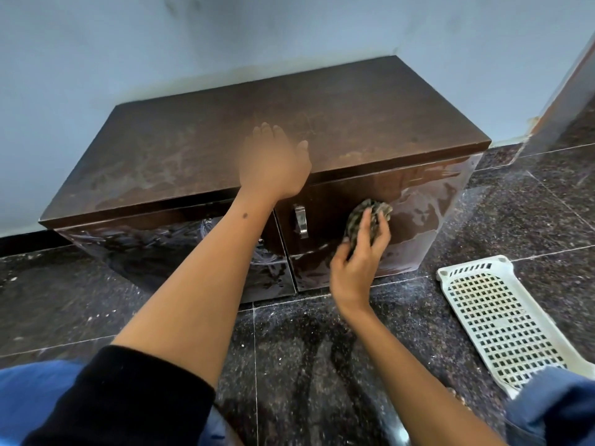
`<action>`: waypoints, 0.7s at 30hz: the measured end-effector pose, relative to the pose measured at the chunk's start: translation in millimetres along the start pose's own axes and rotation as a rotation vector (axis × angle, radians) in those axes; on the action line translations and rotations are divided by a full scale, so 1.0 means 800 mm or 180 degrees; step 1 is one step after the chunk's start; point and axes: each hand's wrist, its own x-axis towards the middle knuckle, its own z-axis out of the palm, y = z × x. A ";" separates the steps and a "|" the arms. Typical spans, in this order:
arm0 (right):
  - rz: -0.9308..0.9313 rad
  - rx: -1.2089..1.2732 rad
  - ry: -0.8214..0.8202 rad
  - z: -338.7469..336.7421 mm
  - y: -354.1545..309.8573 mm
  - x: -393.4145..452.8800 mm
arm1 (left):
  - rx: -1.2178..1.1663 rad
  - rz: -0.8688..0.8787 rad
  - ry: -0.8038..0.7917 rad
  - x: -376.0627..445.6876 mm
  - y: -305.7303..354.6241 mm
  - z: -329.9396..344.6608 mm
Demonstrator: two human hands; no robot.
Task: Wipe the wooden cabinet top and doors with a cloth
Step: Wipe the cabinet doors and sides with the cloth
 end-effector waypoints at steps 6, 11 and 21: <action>-0.0322 0.0029 -0.0612 0.012 -0.010 -0.025 | -0.0020 -0.0029 0.0033 0.000 0.001 -0.003; 0.0334 -0.0100 -0.0044 -0.002 0.002 -0.002 | 0.0000 -0.0023 0.0057 0.001 0.001 0.001; 0.0263 -0.0006 -0.0281 -0.001 0.006 -0.010 | -0.0003 -0.0035 0.0072 0.001 0.000 0.002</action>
